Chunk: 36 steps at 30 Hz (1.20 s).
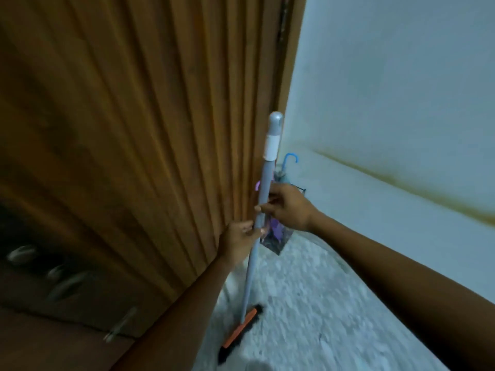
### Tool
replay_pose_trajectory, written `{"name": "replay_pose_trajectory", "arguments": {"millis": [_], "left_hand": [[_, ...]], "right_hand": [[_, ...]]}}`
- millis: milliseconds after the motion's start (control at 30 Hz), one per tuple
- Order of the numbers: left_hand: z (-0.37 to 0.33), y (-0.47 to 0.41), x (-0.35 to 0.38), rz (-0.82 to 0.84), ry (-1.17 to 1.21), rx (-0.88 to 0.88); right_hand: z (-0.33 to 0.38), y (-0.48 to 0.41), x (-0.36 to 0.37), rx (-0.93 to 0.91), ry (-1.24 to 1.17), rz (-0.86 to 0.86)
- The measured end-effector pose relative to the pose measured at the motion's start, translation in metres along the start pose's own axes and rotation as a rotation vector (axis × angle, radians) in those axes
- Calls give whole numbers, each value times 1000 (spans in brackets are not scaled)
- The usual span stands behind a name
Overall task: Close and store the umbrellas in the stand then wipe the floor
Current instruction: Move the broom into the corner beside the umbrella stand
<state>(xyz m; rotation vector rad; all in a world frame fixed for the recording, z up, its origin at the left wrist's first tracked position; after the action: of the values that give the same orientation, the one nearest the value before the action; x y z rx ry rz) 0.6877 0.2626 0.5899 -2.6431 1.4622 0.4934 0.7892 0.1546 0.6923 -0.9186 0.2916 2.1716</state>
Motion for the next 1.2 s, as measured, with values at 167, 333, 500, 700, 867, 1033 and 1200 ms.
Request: {"name": "replay_pose_trajectory", "arguments": {"millis": [167, 333, 500, 700, 867, 1033, 1200], "left_hand": [[-89, -10, 149, 252, -7, 158], [-183, 16, 290, 306, -52, 327], [-243, 30, 417, 478, -217, 456], [-275, 19, 527, 599, -337, 539], [-277, -1, 599, 655, -302, 509], [-273, -34, 649, 719, -297, 487], [-259, -70, 678, 746, -325, 390]], "right_hand": [[-79, 68, -152, 145, 42, -248], [-156, 143, -279, 217, 43, -445], [-232, 198, -374, 276, 97, -528], [-300, 219, -434, 367, 124, -657], [-360, 214, -466, 466, 150, -654], [-409, 195, -489, 558, 153, -616], [-451, 162, -494, 642, 155, -525]]}}
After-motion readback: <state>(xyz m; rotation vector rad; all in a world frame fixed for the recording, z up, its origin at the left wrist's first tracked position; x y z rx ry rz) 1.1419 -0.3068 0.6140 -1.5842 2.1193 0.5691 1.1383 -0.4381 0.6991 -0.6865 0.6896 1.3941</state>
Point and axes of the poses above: each hand's wrist, its own y-axis away from the middle knuckle, its own x-axis out of the palm, z = x × y, the point moved 4 cm from there along -y, towards the middle knuckle, and after that the axes turned 7 degrees about -z, right-handed, at the moved point
